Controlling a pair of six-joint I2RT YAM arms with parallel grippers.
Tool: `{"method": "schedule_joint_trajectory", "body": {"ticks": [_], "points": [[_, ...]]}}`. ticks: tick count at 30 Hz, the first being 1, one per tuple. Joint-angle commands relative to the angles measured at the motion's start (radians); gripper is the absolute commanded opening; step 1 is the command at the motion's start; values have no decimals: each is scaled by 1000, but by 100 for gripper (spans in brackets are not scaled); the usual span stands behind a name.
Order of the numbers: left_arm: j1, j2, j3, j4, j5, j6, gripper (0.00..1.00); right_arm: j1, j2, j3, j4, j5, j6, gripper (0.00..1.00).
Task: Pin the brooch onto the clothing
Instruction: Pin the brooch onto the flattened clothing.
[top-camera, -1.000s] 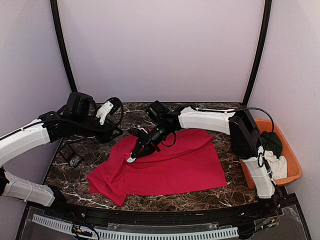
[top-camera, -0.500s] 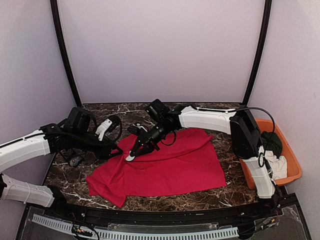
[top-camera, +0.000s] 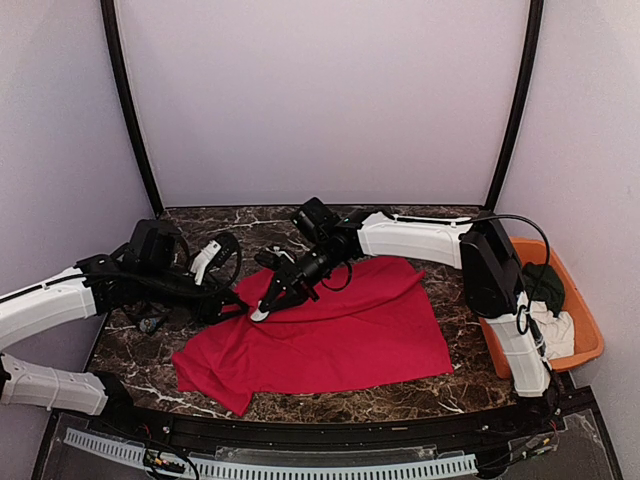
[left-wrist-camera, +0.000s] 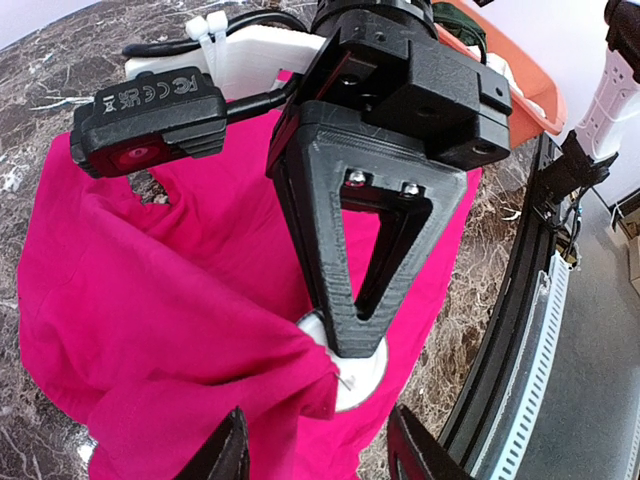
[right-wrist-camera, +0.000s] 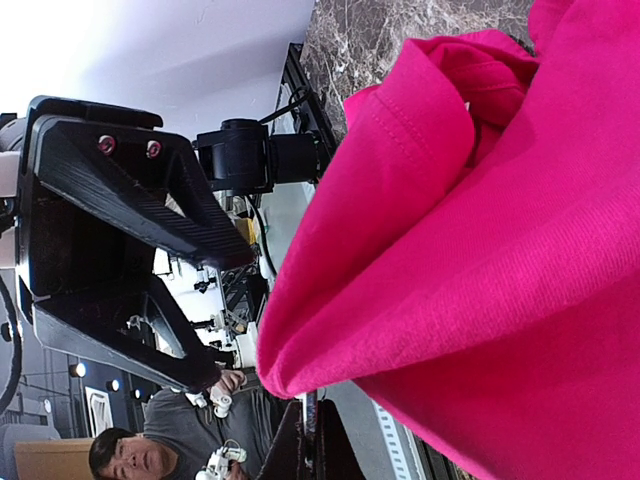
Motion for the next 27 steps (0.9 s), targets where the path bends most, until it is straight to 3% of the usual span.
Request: {"method": "schedule_joint_trajectory", "body": {"ticks": [1, 27], "points": [[-6, -35, -23, -14, 17, 7, 46, -2, -42, 13, 40, -25, 5, 0], [-6, 34, -78, 60, -12, 11, 45, 2, -66, 12, 61, -46, 19, 0]]}}
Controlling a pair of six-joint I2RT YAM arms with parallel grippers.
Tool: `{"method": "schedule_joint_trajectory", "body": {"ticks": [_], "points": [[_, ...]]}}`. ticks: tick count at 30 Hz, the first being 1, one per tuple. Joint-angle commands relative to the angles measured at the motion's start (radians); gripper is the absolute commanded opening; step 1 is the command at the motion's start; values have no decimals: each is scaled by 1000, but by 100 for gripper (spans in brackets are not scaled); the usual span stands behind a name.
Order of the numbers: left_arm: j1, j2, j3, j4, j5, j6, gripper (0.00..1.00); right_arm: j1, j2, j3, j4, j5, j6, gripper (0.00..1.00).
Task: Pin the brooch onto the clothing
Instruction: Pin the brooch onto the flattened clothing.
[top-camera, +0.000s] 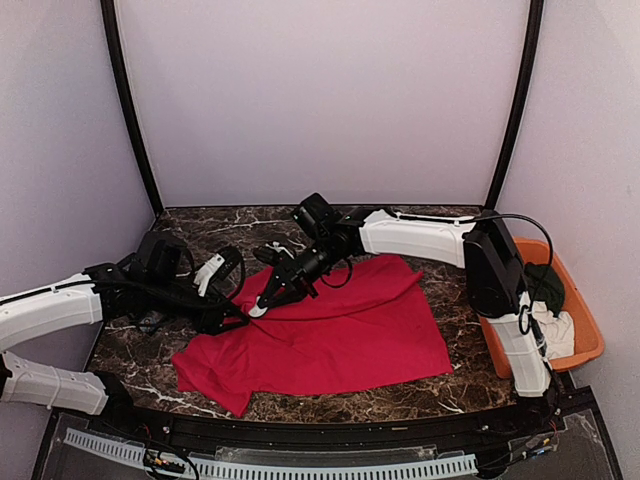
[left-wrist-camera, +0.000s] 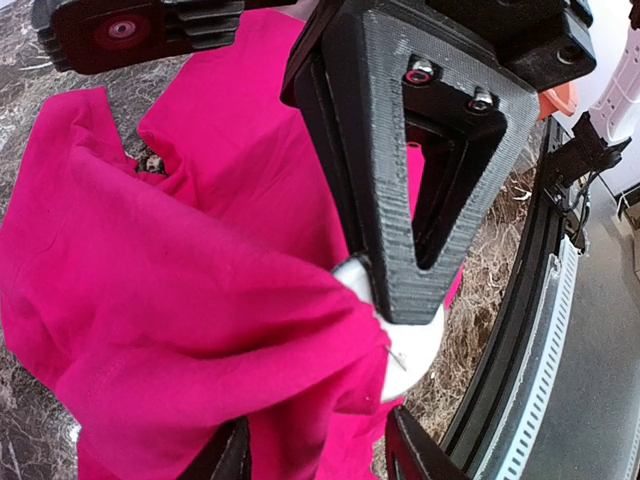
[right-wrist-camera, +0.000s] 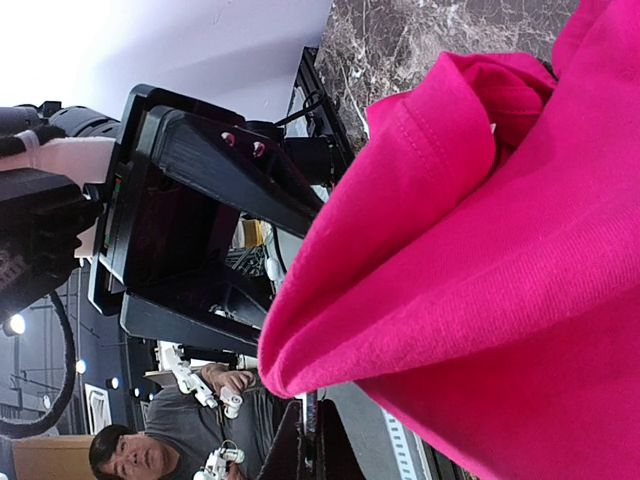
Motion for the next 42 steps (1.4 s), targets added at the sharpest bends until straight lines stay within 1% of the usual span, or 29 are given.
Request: {"method": "schedule_joint_trajectory", "body": {"ticks": [1, 7, 13, 22, 33, 42], "points": [[-6, 19, -6, 29, -27, 7, 44, 3, -52, 11, 36, -38, 0, 0], [-7, 25, 2, 35, -109, 10, 40, 9, -54, 5, 34, -44, -6, 0], [-6, 21, 9, 39, -159, 12, 37, 17, -58, -10, 37, -48, -17, 0], [-7, 35, 6, 73, -146, -4, 37, 44, -38, -11, 54, -69, -22, 0], [-5, 41, 15, 82, -171, -8, 36, 63, -34, -18, 53, -86, -45, 0], [-7, 63, 16, 111, -139, -20, 36, 89, 1, -2, 54, -101, -52, 0]]}}
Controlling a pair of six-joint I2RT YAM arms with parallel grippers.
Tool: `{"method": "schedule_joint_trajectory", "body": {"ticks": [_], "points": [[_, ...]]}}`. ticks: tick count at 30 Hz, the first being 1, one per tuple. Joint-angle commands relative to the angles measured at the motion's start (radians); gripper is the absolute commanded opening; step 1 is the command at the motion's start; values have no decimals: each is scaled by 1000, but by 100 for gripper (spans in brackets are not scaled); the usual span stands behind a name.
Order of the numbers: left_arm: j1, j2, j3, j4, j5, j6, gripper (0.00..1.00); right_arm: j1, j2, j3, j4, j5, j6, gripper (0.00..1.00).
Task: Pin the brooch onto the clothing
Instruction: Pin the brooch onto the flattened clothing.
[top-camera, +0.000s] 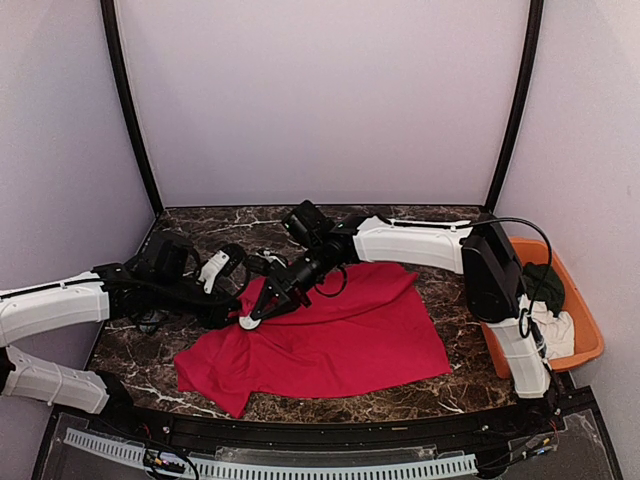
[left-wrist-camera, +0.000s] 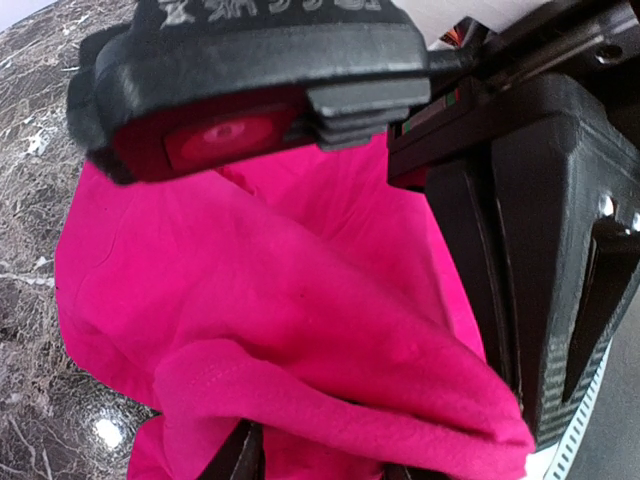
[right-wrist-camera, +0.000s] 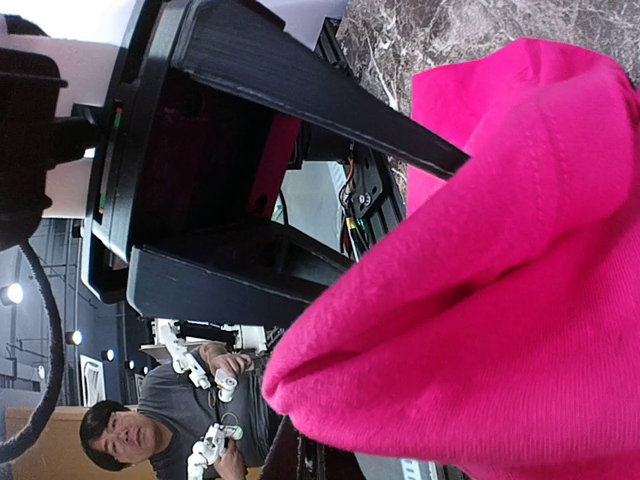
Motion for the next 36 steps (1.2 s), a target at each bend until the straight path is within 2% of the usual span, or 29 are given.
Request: {"method": "schedule_joint_trajectory", "body": {"ticks": [1, 10, 15, 19, 24, 27, 32, 33, 34, 36], "points": [[-3, 9, 15, 44, 5, -13, 36, 41, 8, 11, 37, -72, -26, 0], [-3, -46, 5, 40, 48, -39, 38, 37, 1, -69, 209, -98, 21, 0], [-2, -124, 3, -1, 48, -74, 42, 14, -21, -168, 476, -120, 151, 0], [-2, -179, 11, -35, 37, -89, 45, -3, -24, -242, 779, -147, 315, 0], [-3, -198, 44, -112, -28, -84, 48, -8, -15, -284, 1057, -165, 499, 0], [-3, -201, 61, -154, -68, -83, 55, -9, -10, -294, 1151, -167, 555, 0], [-3, -246, 81, -189, -134, -90, 57, -13, -1, -314, 1257, -157, 625, 0], [-3, -264, 86, -193, -147, -90, 59, -14, 3, -317, 1278, -156, 638, 0], [-3, -272, 93, -198, -149, -88, 72, -15, 5, -320, 1297, -155, 652, 0], [-3, -294, 101, -204, -139, -90, 89, -17, 10, -322, 1317, -155, 666, 0]]}}
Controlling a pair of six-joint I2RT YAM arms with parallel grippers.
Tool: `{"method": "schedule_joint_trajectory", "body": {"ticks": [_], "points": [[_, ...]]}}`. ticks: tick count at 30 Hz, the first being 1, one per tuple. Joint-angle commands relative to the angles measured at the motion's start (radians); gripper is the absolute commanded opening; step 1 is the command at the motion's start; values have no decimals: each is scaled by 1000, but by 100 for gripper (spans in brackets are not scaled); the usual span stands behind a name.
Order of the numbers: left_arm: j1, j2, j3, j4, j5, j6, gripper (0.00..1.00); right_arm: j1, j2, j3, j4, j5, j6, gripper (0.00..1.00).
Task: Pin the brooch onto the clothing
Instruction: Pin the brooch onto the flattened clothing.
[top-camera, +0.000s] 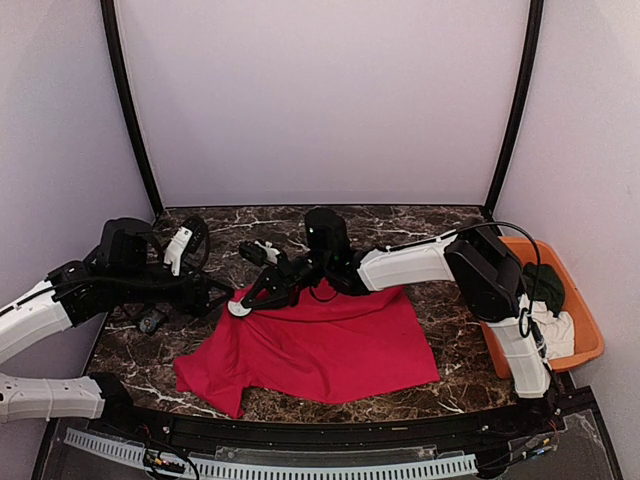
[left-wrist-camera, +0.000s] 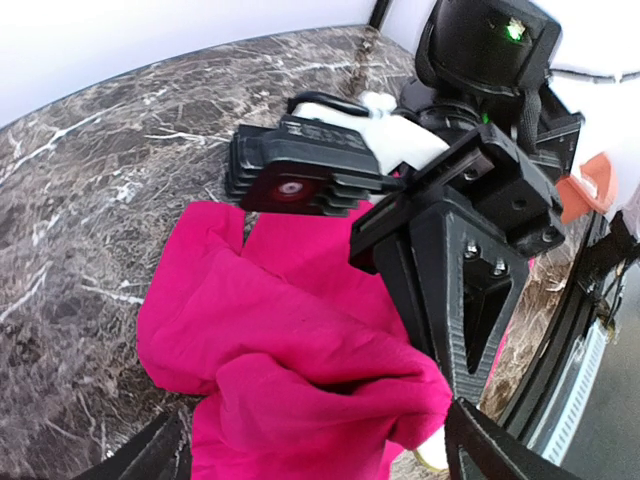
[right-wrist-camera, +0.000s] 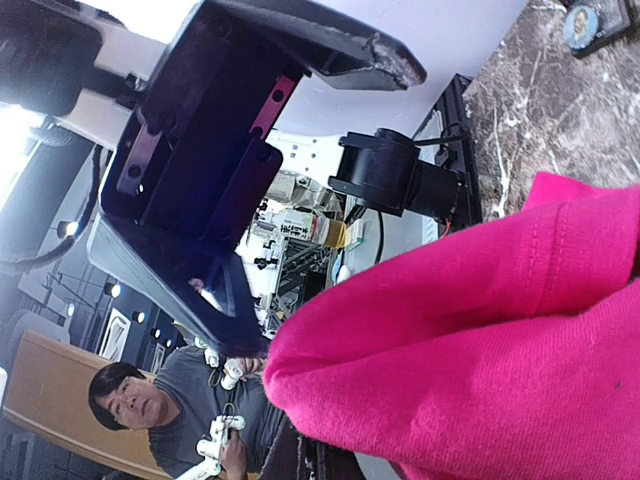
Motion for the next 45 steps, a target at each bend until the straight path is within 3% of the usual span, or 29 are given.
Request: {"method": "schedule_joint_trajectory", "body": {"ticks": [1, 12, 18, 24, 26, 34, 45], "points": [[-1, -57, 39, -67, -30, -16, 91, -7, 12, -8, 177, -14, 76, 0], [0, -89, 28, -129, 86, -33, 92, -9, 2, -6, 143, -21, 55, 0], [0, -88, -13, -61, 191, -59, 91, -9, -2, 5, 91, -21, 18, 0], [25, -40, -53, 41, 287, -117, 68, -9, -11, 0, 66, -20, 1, 0], [40, -41, -64, 67, 321, -137, 65, -9, -17, -2, 45, -19, -17, 0], [164, -82, -156, 222, 481, -252, 58, -10, -29, -4, 3, -17, -52, 0], [174, 13, -173, 267, 588, -243, 52, -10, -30, 13, -51, -18, -82, 0]]}}
